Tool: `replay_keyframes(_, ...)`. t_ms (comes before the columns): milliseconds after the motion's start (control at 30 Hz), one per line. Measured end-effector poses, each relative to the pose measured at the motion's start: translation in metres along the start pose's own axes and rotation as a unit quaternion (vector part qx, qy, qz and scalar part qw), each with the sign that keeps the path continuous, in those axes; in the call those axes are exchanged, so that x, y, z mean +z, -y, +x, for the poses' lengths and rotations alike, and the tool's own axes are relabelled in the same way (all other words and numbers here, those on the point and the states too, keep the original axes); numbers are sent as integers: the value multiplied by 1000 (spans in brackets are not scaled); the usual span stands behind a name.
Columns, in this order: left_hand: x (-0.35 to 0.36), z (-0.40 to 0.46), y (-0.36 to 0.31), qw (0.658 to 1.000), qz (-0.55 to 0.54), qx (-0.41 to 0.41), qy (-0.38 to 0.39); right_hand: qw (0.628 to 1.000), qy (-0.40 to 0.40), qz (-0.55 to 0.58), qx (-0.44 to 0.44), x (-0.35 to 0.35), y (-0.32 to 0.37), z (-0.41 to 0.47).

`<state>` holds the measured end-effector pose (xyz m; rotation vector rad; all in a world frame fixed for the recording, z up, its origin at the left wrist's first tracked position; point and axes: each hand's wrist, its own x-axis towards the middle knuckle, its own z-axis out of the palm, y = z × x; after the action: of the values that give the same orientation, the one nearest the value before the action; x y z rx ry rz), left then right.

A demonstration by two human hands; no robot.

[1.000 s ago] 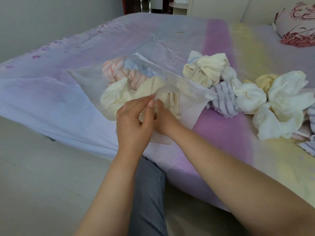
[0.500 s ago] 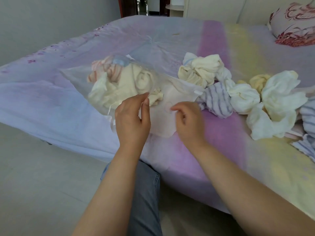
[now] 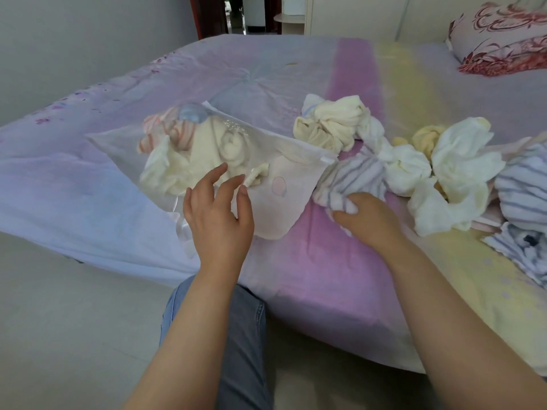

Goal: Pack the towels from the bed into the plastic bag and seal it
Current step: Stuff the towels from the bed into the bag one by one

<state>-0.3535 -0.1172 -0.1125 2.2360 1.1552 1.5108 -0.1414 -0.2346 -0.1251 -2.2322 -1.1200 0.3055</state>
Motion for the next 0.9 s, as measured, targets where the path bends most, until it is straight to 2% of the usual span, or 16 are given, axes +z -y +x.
replay_keyframes(100, -1, 1, -4, 1000, -18, -13, -8, 987, 86, 106, -82, -19, 23, -29)
replay_keyframes(167, -2, 1, -6, 999, -33, -22, -10, 961, 122, 237, -76, -35, 40, -44)
replay_keyframes(200, -3, 1, -7, 999, -36, -23, -9, 948, 99, 298, -52, -39, 45, -45)
replay_keyframes(267, -3, 1, -8, 999, -38, -23, -8, 935, -24, 354, -13, -40, 49, -35)
replay_keyframes(333, -3, 1, -8, 999, -43, -29, -6, 925, -161, 343, 20, -36, 46, -17)
replay_keyframes(400, -4, 1, -9, 998, -55, -40, -3, 944, -198, 259, 49, -26, 37, 2)
replay_keyframes(433, -5, 2, -9, 997, -58, -44, -2, 967, -163, 186, 53, -20, 26, 13)
replay_keyframes(500, -7, 3, -8, 998, -58, -40, -2, 997, 0, 24, 67, -2, 3, 29)
replay_keyframes(567, -8, 5, -7, 998, -56, -38, -3, 984, 149, -59, 72, 14, -18, 31)
replay_keyframes(600, -9, 5, -5, 998, -56, -39, -5, 980, 178, -74, 47, 20, -27, 29)
replay_keyframes(633, -9, 5, -4, 998, -57, -40, -5, 979, 182, -90, 18, 23, -31, 23)
replay_keyframes(733, -4, 4, -5, 996, -71, -48, -6, 988, 120, -92, -22, 26, -33, 10)
replay_keyframes(800, -2, 5, -8, 995, -85, -60, -9, 996, 76, -28, -28, 21, -26, 5)
replay_keyframes(900, -3, 9, -10, 992, -103, -71, -14, 991, 93, 94, -20, 9, 0, -12)
